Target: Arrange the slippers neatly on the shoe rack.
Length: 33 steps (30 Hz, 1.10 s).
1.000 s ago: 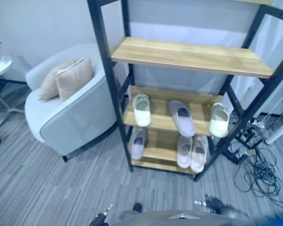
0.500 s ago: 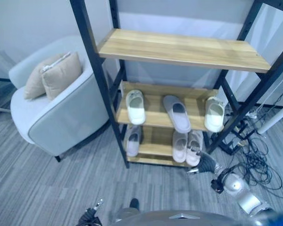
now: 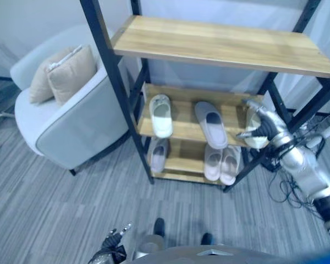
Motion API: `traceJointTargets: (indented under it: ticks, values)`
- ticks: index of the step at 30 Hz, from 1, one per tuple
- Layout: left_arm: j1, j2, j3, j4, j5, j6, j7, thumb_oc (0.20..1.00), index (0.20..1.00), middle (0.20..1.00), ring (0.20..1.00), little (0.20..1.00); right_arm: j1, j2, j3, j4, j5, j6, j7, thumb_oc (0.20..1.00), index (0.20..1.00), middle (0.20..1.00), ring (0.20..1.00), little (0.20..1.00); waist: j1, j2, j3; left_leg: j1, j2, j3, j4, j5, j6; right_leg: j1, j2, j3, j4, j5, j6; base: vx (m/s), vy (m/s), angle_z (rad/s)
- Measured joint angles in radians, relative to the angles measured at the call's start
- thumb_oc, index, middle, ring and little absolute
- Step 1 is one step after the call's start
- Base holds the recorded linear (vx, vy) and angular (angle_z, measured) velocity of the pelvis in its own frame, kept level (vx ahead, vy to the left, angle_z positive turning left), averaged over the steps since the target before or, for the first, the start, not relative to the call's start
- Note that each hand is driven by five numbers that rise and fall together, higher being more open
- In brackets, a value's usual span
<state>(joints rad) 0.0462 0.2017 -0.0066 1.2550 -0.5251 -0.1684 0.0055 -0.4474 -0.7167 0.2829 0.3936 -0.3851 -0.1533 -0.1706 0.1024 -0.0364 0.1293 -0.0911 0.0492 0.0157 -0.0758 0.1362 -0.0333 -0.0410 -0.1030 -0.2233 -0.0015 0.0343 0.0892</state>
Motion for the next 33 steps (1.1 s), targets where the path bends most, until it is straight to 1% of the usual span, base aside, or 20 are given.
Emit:
traceJointTargets:
  ticks: [1, 2, 4, 5, 6, 9, 11, 12, 13, 15, 16, 19, 20, 25, 26, 28, 30, 33]
  values:
    - [-0.028, 0.0, -0.033, 0.011, 0.002, -0.001, 0.003, 1.0, 1.0, 1.0, 1.0, 1.0, -0.082, 0.003, 0.042, 0.108, -0.032, 0.029, -0.036, 1.0, 1.0, 1.0, 1.0, 1.0, 0.007, 0.0, 0.02, -0.034, 0.001, -0.003, 0.012, 0.004, -0.002, -0.029, 0.0, -0.002, 0.003, 0.005, -0.004, -0.03, 0.023, 0.1]
    - [-0.049, -0.008, -0.035, -0.004, 0.002, -0.003, 0.004, 1.0, 1.0, 1.0, 1.0, 1.0, -0.126, 0.005, 0.053, 0.152, -0.044, 0.046, -0.052, 1.0, 1.0, 1.0, 1.0, 1.0, 0.019, 0.005, 0.043, -0.056, 0.001, -0.004, 0.013, 0.011, -0.002, -0.053, -0.001, -0.004, 0.008, 0.01, -0.006, -0.04, 0.028, 0.1]
    - [-0.073, -0.012, -0.062, -0.006, 0.004, -0.005, 0.004, 1.0, 1.0, 1.0, 1.0, 1.0, -0.15, 0.005, 0.083, 0.174, -0.052, 0.056, -0.066, 1.0, 1.0, 1.0, 1.0, 1.0, 0.031, 0.015, 0.067, -0.074, -0.001, -0.014, 0.009, 0.022, -0.004, -0.062, 0.0, -0.01, 0.001, 0.021, -0.005, -0.06, 0.04, 0.12]
    - [-0.066, -0.01, -0.084, -0.015, 0.002, -0.02, 0.014, 1.0, 1.0, 1.0, 1.0, 1.0, -0.182, 0.005, 0.154, 0.214, -0.072, 0.053, -0.085, 1.0, 1.0, 1.0, 1.0, 1.0, 0.029, 0.01, 0.075, -0.085, -0.006, -0.022, 0.016, 0.022, -0.004, -0.08, -0.004, -0.011, 0.009, 0.016, -0.009, -0.07, 0.069, 0.08]
    - [-0.086, -0.003, -0.111, -0.014, 0.003, -0.023, 0.022, 1.0, 1.0, 1.0, 1.0, 1.0, -0.247, 0.003, 0.191, 0.274, -0.079, 0.061, -0.093, 1.0, 1.0, 1.0, 1.0, 1.0, 0.029, 0.007, 0.097, -0.116, -0.006, -0.022, 0.029, 0.017, -0.006, -0.106, -0.006, -0.011, 0.025, 0.013, -0.013, -0.02, 0.036, 0.05]
    - [-0.129, -0.004, -0.12, -0.016, -0.004, -0.028, 0.027, 1.0, 1.0, 1.0, 1.0, 1.0, -0.29, 0.002, 0.195, 0.327, -0.074, 0.072, -0.112, 1.0, 1.0, 1.0, 1.0, 1.0, 0.038, 0.005, 0.14, -0.146, -0.007, -0.025, 0.034, 0.024, -0.004, -0.138, -0.008, -0.011, 0.039, 0.015, -0.012, 0.0, 0.052, 0.01]
    - [-0.137, 0.001, -0.15, -0.025, -0.015, -0.046, 0.036, 1.0, 1.0, 1.0, 1.0, 1.0, -0.333, 0.003, 0.196, 0.347, -0.065, 0.072, -0.124, 1.0, 1.0, 1.0, 1.0, 1.0, 0.043, 0.006, 0.156, -0.173, -0.011, -0.025, 0.044, 0.021, -0.003, -0.167, -0.014, -0.01, 0.053, 0.011, -0.016, 0.05, 0.034, -0.02]
    - [-0.147, 0.0, -0.149, -0.025, -0.02, -0.051, 0.038, 1.0, 1.0, 1.0, 1.0, 1.0, -0.358, 0.005, 0.195, 0.347, -0.047, 0.073, -0.136, 1.0, 1.0, 1.0, 1.0, 1.0, 0.044, 0.006, 0.174, -0.177, -0.012, -0.024, 0.042, 0.021, -0.004, -0.173, -0.014, -0.008, 0.052, 0.012, -0.015, 0.0, 0.013, -0.04]
    - [-0.153, 0.001, -0.147, -0.024, -0.025, -0.053, 0.038, 1.0, 1.0, 1.0, 1.0, 1.0, -0.371, 0.005, 0.193, 0.347, -0.037, 0.073, -0.145, 1.0, 1.0, 1.0, 1.0, 1.0, 0.043, 0.004, 0.181, -0.183, -0.012, -0.023, 0.043, 0.021, -0.004, -0.178, -0.013, -0.005, 0.051, 0.014, -0.014, 0.0, 0.0, 0.0]
    - [-0.173, 0.005, -0.124, -0.008, -0.054, -0.054, 0.041, 1.0, 1.0, 1.0, 1.0, 1.0, -0.436, 0.004, 0.236, 0.407, -0.026, 0.072, -0.151, 1.0, 1.0, 1.0, 1.0, 1.0, 0.048, 0.0, 0.182, -0.207, -0.011, -0.024, 0.048, 0.022, -0.003, -0.201, -0.013, -0.007, 0.052, 0.015, -0.015, 0.0, 0.009, 0.03]
    - [-0.178, 0.008, -0.111, -0.009, -0.055, -0.057, 0.045, 1.0, 1.0, 1.0, 1.0, 1.0, -0.452, 0.003, 0.236, 0.418, -0.017, 0.074, -0.159, 1.0, 1.0, 1.0, 1.0, 1.0, 0.057, -0.003, 0.187, -0.208, -0.012, -0.025, 0.046, 0.023, -0.001, -0.201, -0.013, -0.007, 0.052, 0.017, -0.02, 0.0, 0.018, 0.04]
    - [-0.184, 0.011, -0.112, -0.005, -0.056, -0.061, 0.045, 1.0, 1.0, 1.0, 1.0, 1.0, -0.503, 0.025, 0.242, 0.481, 0.011, 0.074, -0.17, 1.0, 1.0, 1.0, 1.0, 1.0, 0.067, -0.011, 0.193, -0.211, -0.014, -0.025, 0.047, 0.026, 0.003, -0.201, -0.013, -0.008, 0.048, 0.017, -0.02, 0.0, 0.0, 0.0]
    - [-0.19, 0.01, -0.114, -0.005, -0.075, -0.062, 0.045, 1.0, 1.0, 1.0, 1.0, 1.0, -0.538, 0.036, 0.258, 0.534, 0.025, 0.073, -0.182, 1.0, 1.0, 1.0, 1.0, 1.0, 0.07, -0.015, 0.195, -0.214, -0.014, -0.025, 0.047, 0.026, 0.003, -0.202, -0.013, -0.009, 0.044, 0.017, -0.02, 0.01, 0.012, 0.05]
    - [-0.19, 0.012, -0.115, 0.001, -0.092, -0.071, 0.046, 1.0, 1.0, 1.0, 1.0, 1.0, -0.578, 0.06, 0.263, 0.62, 0.081, 0.071, -0.19, 1.0, 1.0, 1.0, 1.0, 1.0, 0.084, -0.018, 0.193, -0.24, -0.014, -0.03, 0.051, 0.025, 0.002, -0.218, -0.011, -0.015, 0.037, 0.017, -0.019, 0.01, 0.002, 0.04]
    - [-0.189, 0.014, -0.115, 0.007, -0.094, -0.073, 0.046, 1.0, 1.0, 1.0, 1.0, 1.0, -0.58, 0.073, 0.262, 0.649, 0.091, 0.074, -0.191, 0.2, 0.2, 0.2, 0.2, 0.2, 0.085, -0.021, 0.192, -0.25, -0.014, -0.033, 0.056, 0.025, 0.002, -0.225, -0.011, -0.017, 0.037, 0.018, -0.019, 0.01, 0.009, 0.04]
    - [-0.185, 0.016, -0.119, 0.007, -0.094, -0.074, 0.046, 1.0, 1.0, 1.0, 1.0, 1.0, -0.581, 0.073, 0.262, 0.651, 0.11, 0.071, -0.195, 0.2, 0.2, 0.2, 0.2, 0.2, 0.084, -0.024, 0.189, -0.256, -0.015, -0.034, 0.061, 0.025, 0.002, -0.228, -0.012, -0.019, 0.039, 0.018, -0.019, 0.0, 0.003, 0.03]
    - [-0.188, 0.024, -0.139, 0.007, -0.094, -0.077, 0.046, 1.0, 1.0, 1.0, 1.0, 1.0, -0.6, 0.083, 0.285, 0.7, 0.127, 0.068, -0.196, 0.2, 0.2, 0.2, 0.2, 0.2, 0.081, -0.026, 0.188, -0.266, -0.015, -0.045, 0.065, 0.025, 0.002, -0.231, -0.011, -0.028, 0.038, 0.018, -0.019, 0.0, 0.007, 0.09]
    - [-0.188, 0.031, -0.151, 0.006, -0.094, -0.08, 0.046, 1.0, 1.0, 1.0, 1.0, 1.0, -0.624, 0.083, 0.303, 0.725, 0.128, 0.076, -0.199, 0.2, 0.2, 0.2, 0.2, 0.2, 0.085, -0.031, 0.183, -0.291, -0.015, -0.055, 0.079, 0.018, -0.008, -0.252, -0.013, -0.036, 0.054, 0.012, -0.016, -0.01, 0.011, 0.08]
